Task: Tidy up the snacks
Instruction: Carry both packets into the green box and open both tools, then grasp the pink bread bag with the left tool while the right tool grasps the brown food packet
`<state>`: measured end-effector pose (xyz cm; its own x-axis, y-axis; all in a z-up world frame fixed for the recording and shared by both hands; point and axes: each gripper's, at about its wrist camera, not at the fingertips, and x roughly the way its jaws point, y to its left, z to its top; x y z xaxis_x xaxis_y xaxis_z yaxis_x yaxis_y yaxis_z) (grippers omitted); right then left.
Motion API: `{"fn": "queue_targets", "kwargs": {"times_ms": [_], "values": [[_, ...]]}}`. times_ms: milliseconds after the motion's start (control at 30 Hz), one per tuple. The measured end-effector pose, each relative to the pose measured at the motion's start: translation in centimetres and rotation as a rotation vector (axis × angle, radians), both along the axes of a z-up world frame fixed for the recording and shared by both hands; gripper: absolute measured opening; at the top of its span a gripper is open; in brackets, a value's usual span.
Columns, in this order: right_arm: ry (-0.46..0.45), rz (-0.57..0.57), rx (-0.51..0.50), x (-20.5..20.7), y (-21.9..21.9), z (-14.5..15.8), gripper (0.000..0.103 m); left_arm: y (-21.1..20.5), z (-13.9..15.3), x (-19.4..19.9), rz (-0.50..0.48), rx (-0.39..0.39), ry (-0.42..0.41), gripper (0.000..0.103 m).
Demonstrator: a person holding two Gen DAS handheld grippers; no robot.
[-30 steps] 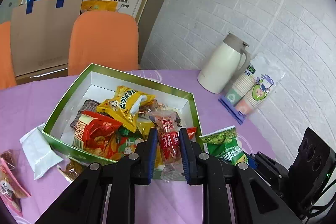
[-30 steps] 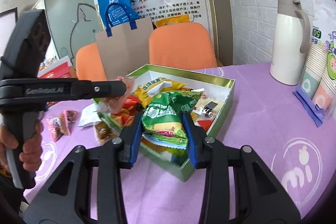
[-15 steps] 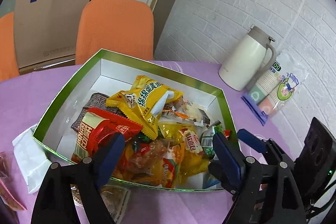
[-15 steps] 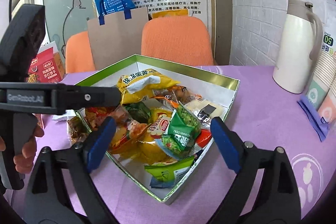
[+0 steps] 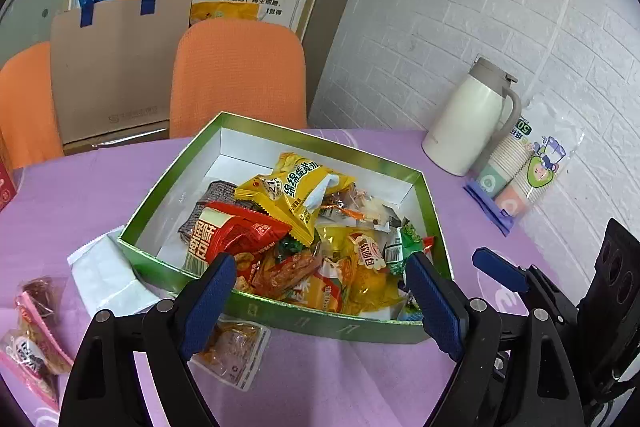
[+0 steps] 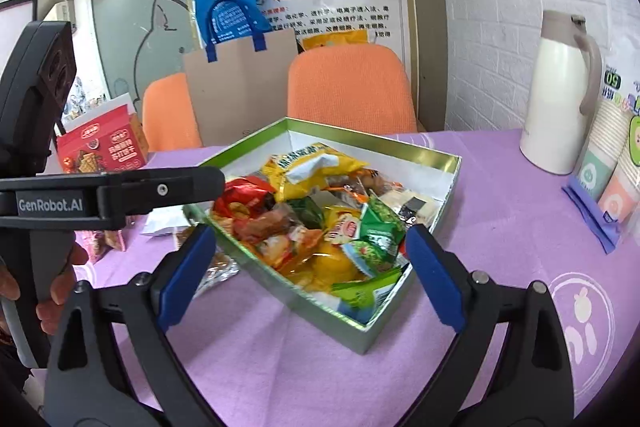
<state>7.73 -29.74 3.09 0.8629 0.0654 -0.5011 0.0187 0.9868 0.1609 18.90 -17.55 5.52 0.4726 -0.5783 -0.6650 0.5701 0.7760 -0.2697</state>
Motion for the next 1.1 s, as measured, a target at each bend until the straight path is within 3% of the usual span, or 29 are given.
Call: {"fn": "queue_targets", "kwargs": {"times_ms": [267, 467, 533, 700, 1100], "values": [[0.004, 0.062, 0.0, -2.8, 3.7, 0.7, 0.099, 4.6, 1.2, -4.4, 0.045, -0.026, -0.037, 0.088], [0.115, 0.178, -0.02, -1.7, 8.1, -1.6, 0.099, 10.9, -1.9, -6.7, 0.225, 0.045, 0.022, 0.089], [0.145, 0.215, -0.022, -0.7, 9.6, -2.5, 0.099, 12.9, -3.1, -7.1, 0.259, 0.037, 0.047, 0.089], [0.207, 0.281, -0.077, 2.0, 12.7, -4.0, 0.075, 16.8, -4.9, -7.3, 0.299, 0.008, 0.088, 0.089], [0.302, 0.266, -0.158, 10.4, 15.8, -6.6, 0.068, 22.9, -5.6, -6.6, 0.353, -0.064, 0.098, 0.089]]}}
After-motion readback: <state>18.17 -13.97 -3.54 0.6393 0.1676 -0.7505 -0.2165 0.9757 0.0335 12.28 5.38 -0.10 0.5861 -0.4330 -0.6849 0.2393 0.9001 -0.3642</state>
